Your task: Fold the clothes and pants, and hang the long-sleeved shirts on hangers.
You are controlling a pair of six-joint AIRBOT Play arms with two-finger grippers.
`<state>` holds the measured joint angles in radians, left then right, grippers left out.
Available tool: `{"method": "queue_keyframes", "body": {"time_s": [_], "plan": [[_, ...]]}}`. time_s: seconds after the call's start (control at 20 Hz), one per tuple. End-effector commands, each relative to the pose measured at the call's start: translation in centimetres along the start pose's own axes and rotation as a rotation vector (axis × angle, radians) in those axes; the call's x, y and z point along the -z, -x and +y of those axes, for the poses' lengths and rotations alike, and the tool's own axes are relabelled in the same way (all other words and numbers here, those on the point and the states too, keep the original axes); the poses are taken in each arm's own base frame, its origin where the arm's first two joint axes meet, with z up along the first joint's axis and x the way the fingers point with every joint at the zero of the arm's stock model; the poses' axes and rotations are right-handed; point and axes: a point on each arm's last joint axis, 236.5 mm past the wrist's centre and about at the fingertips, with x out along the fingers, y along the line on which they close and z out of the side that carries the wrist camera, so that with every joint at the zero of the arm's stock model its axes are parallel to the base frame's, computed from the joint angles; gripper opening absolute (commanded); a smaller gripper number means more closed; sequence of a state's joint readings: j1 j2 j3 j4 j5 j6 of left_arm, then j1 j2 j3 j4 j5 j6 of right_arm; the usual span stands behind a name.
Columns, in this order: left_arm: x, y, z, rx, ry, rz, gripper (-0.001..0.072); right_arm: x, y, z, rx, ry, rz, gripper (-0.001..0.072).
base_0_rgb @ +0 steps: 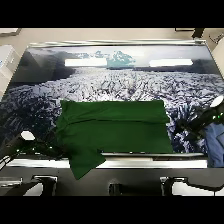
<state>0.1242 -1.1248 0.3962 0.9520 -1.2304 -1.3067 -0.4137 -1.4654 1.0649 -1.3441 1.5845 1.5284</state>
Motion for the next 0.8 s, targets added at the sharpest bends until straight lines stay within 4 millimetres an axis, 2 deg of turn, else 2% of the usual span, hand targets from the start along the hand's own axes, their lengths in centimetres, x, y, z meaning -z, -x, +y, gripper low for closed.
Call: {"method": "queue_keyframes", "body": {"time_s": [0.0, 0.2, 0.45, 0.5, 0.55, 0.65, 0.7, 0.75], "plan": [[0.1, 0.2, -0.2, 0.003, -0.025, -0.002, 0.0022, 2.4, -4.2, 0.3, -0.043, 0.019, 0.051, 0.0614], [-0.1, 0.6, -0.5, 0.002, -0.041, -0.028, 0.0022, 2.3, -6.0, 0.5, -0.067, 0.003, 0.033, 0.0606], [-0.2, 0.8, -0.6, 0.003, -0.046, -0.04, 0.0022, 3.4, -7.7, 0.6, -0.088, -0.01, 0.064, 0.06], [-0.2, 0.8, -0.6, 0.003, -0.046, -0.04, 0.0022, 3.6, -7.8, 0.9, -0.104, -0.009, 0.069, 0.0556], [-0.2, 0.8, -0.6, 0.003, -0.047, -0.04, 0.0022, 3.7, -7.8, 1.1, -0.113, -0.012, 0.071, 0.045], [-0.3, 0.9, -0.6, 0.002, -0.049, -0.043, 0.0022, 3.9, -7.8, 1.3, -0.122, -0.013, 0.08, 0.0085], [-0.5, 1.1, -0.7, -0.001, -0.056, -0.05, 0.0022, 4.1, -7.7, 1.5, -0.128, -0.009, 0.09, 0.0034], [-1.1, 1.6, -0.9, -0.006, -0.069, -0.068, 0.0021, 4.4, -7.4, 1.6, -0.133, 0.012, 0.092, 0.0033]]}}
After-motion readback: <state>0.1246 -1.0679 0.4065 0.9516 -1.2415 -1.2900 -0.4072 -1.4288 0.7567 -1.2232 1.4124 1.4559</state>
